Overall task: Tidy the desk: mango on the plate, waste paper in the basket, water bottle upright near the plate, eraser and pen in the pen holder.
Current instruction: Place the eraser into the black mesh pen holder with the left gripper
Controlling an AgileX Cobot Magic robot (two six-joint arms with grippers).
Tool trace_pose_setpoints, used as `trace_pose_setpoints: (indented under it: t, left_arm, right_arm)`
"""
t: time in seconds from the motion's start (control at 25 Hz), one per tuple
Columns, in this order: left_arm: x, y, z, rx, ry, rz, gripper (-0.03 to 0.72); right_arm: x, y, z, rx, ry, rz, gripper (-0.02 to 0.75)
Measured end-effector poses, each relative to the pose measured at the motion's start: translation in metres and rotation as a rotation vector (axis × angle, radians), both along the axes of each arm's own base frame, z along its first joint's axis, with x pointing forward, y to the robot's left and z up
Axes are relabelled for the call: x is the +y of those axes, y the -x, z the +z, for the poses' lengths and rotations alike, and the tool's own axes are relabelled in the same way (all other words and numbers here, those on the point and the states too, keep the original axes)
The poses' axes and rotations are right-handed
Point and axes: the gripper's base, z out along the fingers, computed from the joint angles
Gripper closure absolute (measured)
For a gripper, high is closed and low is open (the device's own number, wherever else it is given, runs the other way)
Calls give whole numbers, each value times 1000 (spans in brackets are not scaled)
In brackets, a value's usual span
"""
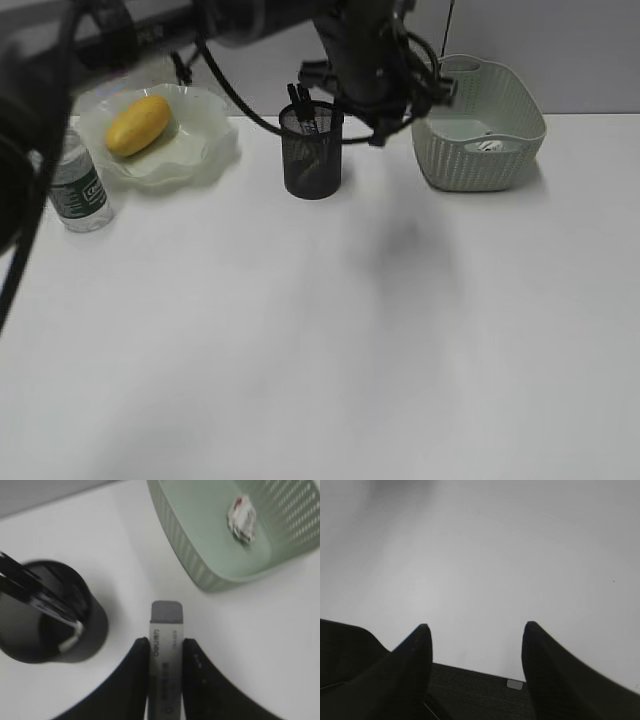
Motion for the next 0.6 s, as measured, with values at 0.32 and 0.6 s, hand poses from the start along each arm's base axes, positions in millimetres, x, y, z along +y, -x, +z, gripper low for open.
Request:
trace_pose_setpoints:
  t: [0.32,0.6]
  left_arm:
    - [63,-39,55,-181,73,119,536]
    - [78,-66,12,-96,66,175,536]
  right_arm:
    - [0,0,0,0,0,0,279]
    - [0,0,0,0,0,0,279]
